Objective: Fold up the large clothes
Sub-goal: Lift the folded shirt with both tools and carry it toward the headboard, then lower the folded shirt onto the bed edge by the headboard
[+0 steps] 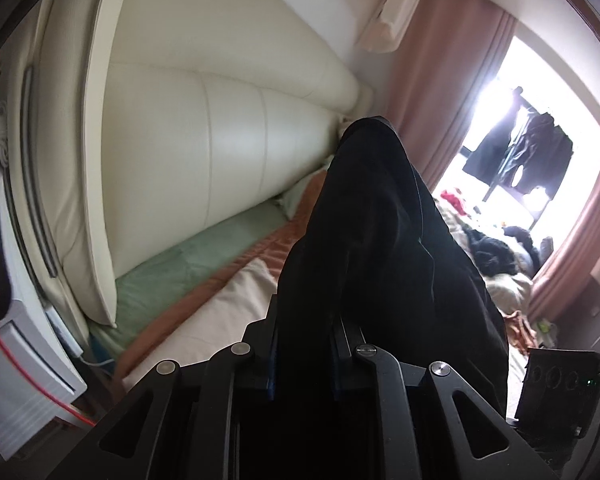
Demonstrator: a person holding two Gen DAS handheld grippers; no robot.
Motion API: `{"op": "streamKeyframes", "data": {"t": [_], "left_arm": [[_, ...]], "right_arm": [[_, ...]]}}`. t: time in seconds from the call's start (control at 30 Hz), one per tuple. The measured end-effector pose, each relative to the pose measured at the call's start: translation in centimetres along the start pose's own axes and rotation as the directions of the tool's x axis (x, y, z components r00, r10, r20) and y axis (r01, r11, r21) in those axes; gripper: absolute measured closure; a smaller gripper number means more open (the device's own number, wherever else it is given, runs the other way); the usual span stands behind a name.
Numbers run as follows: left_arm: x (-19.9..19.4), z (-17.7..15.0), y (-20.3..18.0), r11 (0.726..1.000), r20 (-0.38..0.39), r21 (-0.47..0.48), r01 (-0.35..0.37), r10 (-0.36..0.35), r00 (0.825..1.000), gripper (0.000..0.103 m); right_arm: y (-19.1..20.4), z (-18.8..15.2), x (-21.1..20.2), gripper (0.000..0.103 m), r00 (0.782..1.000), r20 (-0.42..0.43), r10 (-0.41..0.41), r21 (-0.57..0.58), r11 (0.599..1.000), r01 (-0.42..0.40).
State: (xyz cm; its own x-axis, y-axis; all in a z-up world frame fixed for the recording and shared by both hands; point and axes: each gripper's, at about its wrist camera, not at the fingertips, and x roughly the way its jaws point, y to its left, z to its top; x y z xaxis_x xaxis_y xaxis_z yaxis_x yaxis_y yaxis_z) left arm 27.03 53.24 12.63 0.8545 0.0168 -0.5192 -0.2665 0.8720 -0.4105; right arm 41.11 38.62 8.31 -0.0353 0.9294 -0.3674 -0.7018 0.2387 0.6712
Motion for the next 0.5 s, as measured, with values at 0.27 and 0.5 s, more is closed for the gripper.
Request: {"op": "streamKeyframes", "data": {"t": [0.27, 0.5], "left_arm": [[7.9, -0.6, 2.8, 0.998, -0.091, -0.029, -0.061, 0.058, 0.994, 0.084], [14.7, -1.0, 4.1, 0.993, -0.169, -0.021, -0.112, 0.107, 0.98, 0.084]], "right_arm": [[-6.8, -0.1, 4.4, 0.084, 0.999, -0.048, -0.007, 0.09, 0.996, 0.011], [-12.7, 0.3, 6.5, 0.084, 0.999, -0.051, 0.004, 0.176, 0.984, 0.005]]}}
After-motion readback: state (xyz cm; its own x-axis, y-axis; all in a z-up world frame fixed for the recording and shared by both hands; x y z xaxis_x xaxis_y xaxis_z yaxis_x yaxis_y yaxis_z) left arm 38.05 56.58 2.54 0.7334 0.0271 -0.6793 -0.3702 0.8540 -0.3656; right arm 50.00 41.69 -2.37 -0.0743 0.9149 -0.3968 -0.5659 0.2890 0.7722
